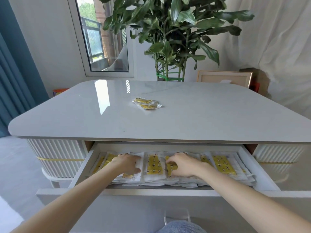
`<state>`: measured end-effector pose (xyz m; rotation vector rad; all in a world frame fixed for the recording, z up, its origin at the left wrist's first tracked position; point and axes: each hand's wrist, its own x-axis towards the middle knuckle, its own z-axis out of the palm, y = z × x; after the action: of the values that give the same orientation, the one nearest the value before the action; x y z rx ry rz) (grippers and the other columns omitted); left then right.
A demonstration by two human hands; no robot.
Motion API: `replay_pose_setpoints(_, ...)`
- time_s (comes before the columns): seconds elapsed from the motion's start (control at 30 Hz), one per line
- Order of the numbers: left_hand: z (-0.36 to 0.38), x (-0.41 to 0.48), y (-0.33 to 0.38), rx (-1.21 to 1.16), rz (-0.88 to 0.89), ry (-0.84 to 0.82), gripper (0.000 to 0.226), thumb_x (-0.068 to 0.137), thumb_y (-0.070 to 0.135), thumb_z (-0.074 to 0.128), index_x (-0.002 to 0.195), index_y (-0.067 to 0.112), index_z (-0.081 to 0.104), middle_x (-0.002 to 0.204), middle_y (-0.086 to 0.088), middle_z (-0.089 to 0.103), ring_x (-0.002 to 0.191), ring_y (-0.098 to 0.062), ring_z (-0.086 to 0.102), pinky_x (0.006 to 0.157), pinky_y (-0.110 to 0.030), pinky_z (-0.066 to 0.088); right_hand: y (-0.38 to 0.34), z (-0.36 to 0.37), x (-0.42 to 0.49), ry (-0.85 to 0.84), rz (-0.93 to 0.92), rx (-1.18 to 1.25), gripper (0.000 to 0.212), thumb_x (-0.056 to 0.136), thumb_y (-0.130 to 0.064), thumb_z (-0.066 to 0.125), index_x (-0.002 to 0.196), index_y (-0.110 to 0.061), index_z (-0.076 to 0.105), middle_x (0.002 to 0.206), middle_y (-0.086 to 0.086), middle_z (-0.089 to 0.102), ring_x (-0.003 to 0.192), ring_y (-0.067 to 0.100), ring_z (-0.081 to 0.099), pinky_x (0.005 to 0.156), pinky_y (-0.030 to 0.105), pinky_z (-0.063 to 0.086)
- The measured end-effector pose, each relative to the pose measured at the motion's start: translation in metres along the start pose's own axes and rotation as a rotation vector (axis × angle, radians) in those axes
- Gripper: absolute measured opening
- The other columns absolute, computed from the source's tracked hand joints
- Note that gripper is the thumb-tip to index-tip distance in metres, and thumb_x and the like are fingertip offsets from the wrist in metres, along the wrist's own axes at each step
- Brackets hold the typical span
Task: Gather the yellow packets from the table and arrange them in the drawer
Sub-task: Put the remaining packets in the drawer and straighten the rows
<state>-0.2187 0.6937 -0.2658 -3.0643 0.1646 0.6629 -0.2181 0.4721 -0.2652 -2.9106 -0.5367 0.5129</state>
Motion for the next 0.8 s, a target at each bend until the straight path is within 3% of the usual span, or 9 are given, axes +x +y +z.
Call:
replay_pose_setpoints(0.03,-0.003,-0.005,0.001,-0.027,0.005,0.029,0.060,0.092,0.047,0.047,0.147,0.037,0.025,0.146,0.001,0.041,0.132,-0.025,0.041,0.102,-0.036,0.043,-0.002,-0.004,-0.006,0.025,-0.013,0.034,0.050,0.090,-0.026,0.059,0.138,-0.026,0.048,0.144,0.002,0.046,0.105,0.016,0.059,0.089,0.032,0.050)
replay_pose_setpoints(0.1,-0.011,-0.016,0.002,-0.090,0.034,0.098,0.055,0.093,0.043,0.048,0.145,0.034,0.031,0.142,0.004,0.048,0.126,-0.020,0.049,0.098,-0.033,0.045,-0.006,-0.014,-0.020,0.089,-0.049,0.112,0.038,0.091,-0.028,0.058,0.129,-0.026,0.057,0.133,-0.001,0.057,0.076,0.009,0.057,0.071,0.026,0.050)
replay_pose_setpoints(0.2,-0.024,-0.035,0.003,-0.176,0.068,0.167,0.050,0.092,0.045,0.049,0.139,0.034,0.040,0.132,0.005,0.057,0.118,-0.018,0.055,0.098,-0.034,0.047,-0.012,-0.027,-0.037,0.199,-0.076,0.214,0.027,0.090,-0.028,0.058,0.116,-0.027,0.065,0.112,-0.008,0.065,0.095,0.008,0.059,0.084,0.029,0.051)
replay_pose_setpoints(0.3,-0.039,-0.051,0.003,-0.272,0.103,0.250,0.042,0.091,0.044,0.052,0.132,0.033,0.050,0.118,0.007,0.066,0.111,-0.014,0.058,0.094,-0.031,0.047,-0.016,-0.043,-0.049,0.328,-0.092,0.292,0.019,0.090,-0.024,0.059,0.107,-0.024,0.069,0.096,-0.010,0.066,0.092,0.006,0.061,0.085,0.025,0.052)
replay_pose_setpoints(0.43,-0.069,-0.066,0.000,-0.392,0.166,0.391,0.032,0.091,0.040,0.054,0.121,0.030,0.058,0.104,0.004,0.071,0.081,-0.010,0.065,0.074,-0.022,0.047,-0.017,-0.072,-0.054,0.529,-0.071,0.361,0.018,0.091,-0.020,0.056,0.102,-0.024,0.069,0.091,-0.007,0.067,0.083,0.005,0.061,0.079,0.024,0.051)
replay_pose_setpoints(0.53,-0.095,-0.062,-0.006,-0.446,0.157,0.486,0.026,0.093,0.033,0.054,0.117,0.026,0.059,0.091,0.005,0.072,0.064,-0.005,0.061,0.067,-0.022,0.047,-0.020,-0.090,-0.044,0.587,-0.063,0.427,0.020,0.090,-0.019,0.054,0.105,-0.023,0.067,0.098,-0.005,0.066,0.086,0.007,0.061,0.079,0.026,0.052)
replay_pose_setpoints(0.6,-0.107,-0.051,-0.012,-0.460,0.126,0.532,0.028,0.093,0.031,0.054,0.120,0.024,0.058,0.094,0.004,0.071,0.073,-0.010,0.062,0.073,-0.024,0.047,-0.023,-0.099,-0.029,0.583,-0.056,0.440,0.023,0.091,-0.020,0.054,0.110,-0.021,0.066,0.105,-0.004,0.065,0.089,0.011,0.060,0.079,0.025,0.049)
replay_pose_setpoints(0.7,-0.117,-0.027,-0.023,-0.450,0.070,0.554,0.036,0.093,0.029,0.053,0.128,0.023,0.053,0.112,-0.001,0.067,0.103,-0.021,0.060,0.083,-0.025,0.043,-0.028,-0.109,0.000,0.553,-0.035,0.438,0.029,0.090,-0.022,0.055,0.118,-0.022,0.062,0.118,-0.003,0.062,0.098,0.015,0.059,0.085,0.027,0.047)
replay_pose_setpoints(0.8,-0.121,0.004,-0.034,-0.457,0.029,0.539,0.042,0.093,0.027,0.053,0.134,0.021,0.047,0.126,-0.006,0.059,0.115,-0.023,0.055,0.090,-0.025,0.040,-0.031,-0.115,0.035,0.507,-0.003,0.464,0.035,0.091,-0.021,0.054,0.127,-0.021,0.057,0.132,0.001,0.054,0.117,0.019,0.053,0.093,0.026,0.041)
